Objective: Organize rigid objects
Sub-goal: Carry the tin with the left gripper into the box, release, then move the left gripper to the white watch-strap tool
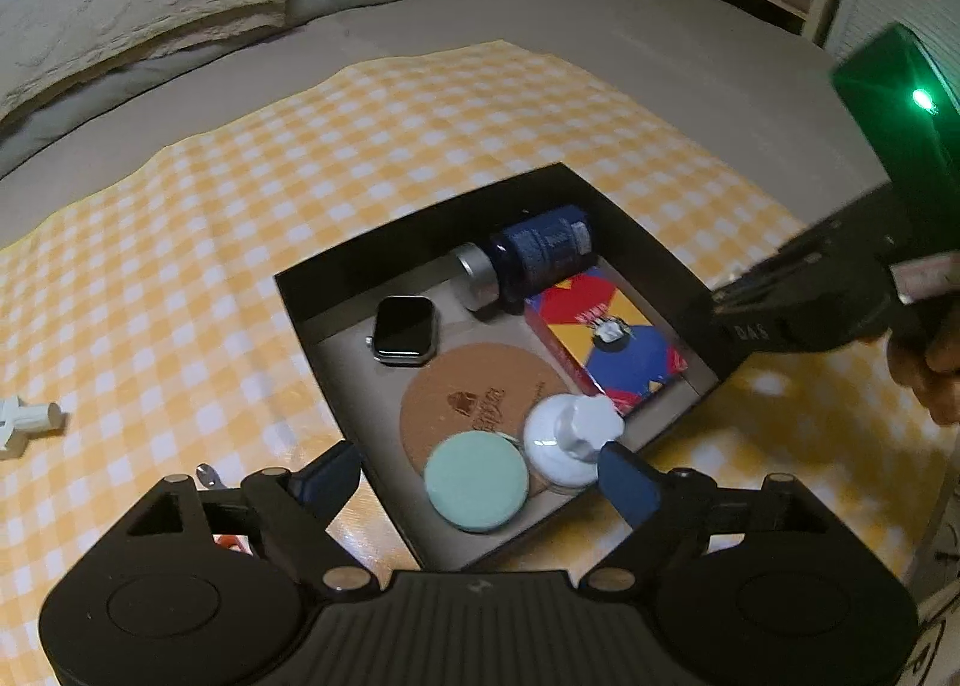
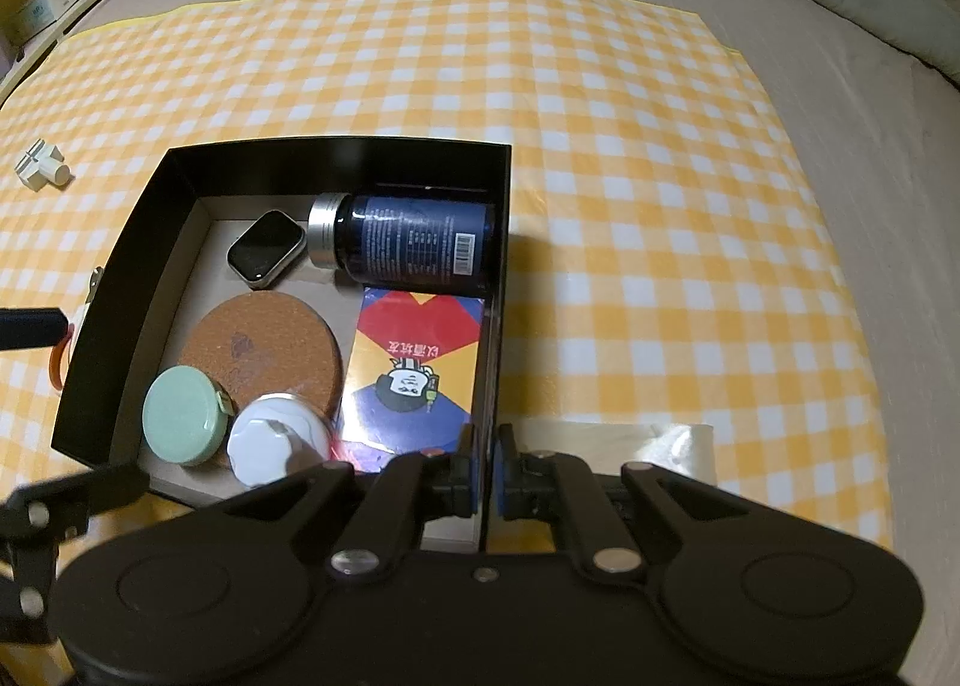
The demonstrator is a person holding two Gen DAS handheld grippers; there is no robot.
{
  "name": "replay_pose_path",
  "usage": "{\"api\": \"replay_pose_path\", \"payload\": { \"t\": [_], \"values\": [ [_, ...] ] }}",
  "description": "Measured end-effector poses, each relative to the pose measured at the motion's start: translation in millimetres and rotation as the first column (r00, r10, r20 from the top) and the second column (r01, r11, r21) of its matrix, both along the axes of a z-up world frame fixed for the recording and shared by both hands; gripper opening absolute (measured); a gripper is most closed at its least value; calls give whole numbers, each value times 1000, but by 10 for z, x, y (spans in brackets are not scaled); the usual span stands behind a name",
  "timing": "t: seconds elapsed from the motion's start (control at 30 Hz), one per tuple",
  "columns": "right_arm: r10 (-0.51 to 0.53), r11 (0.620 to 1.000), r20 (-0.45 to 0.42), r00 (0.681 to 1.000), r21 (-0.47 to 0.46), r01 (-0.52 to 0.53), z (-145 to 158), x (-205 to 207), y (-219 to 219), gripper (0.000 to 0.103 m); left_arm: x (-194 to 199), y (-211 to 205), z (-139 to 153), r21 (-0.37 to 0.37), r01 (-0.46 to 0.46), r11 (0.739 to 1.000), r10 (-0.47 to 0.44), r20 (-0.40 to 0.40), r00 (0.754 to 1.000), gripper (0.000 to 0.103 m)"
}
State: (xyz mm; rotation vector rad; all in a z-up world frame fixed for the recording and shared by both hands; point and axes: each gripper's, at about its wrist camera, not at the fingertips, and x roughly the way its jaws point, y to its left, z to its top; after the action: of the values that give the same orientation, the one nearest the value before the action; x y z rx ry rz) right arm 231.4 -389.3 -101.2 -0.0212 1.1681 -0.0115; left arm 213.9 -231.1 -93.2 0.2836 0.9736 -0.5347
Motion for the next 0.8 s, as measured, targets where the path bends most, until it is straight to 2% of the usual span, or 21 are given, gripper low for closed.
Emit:
{"api": "replay_pose_path", "payload": {
  "t": [0.23,0.57,0.67,0.8],
  "values": [
    [0,1000,0,1000,0,0,1,-1,0,5,-69,9,23,-7,23,1000,-23,-13,1000,94],
    [1,1000,2,1000,0,-1,10,-5,0,5,-134,119,118,-38,-3,999,4,20,1000,96],
    [1,1000,3,1000,0,-1,15,-7,-3,5,-126,197,215,-70,-39,997,44,61,997,96],
    [1,1000,3,1000,-2,-1,13,-8,0,5,-5,371,332,-98,-143,985,152,87,985,96]
  ]
}}
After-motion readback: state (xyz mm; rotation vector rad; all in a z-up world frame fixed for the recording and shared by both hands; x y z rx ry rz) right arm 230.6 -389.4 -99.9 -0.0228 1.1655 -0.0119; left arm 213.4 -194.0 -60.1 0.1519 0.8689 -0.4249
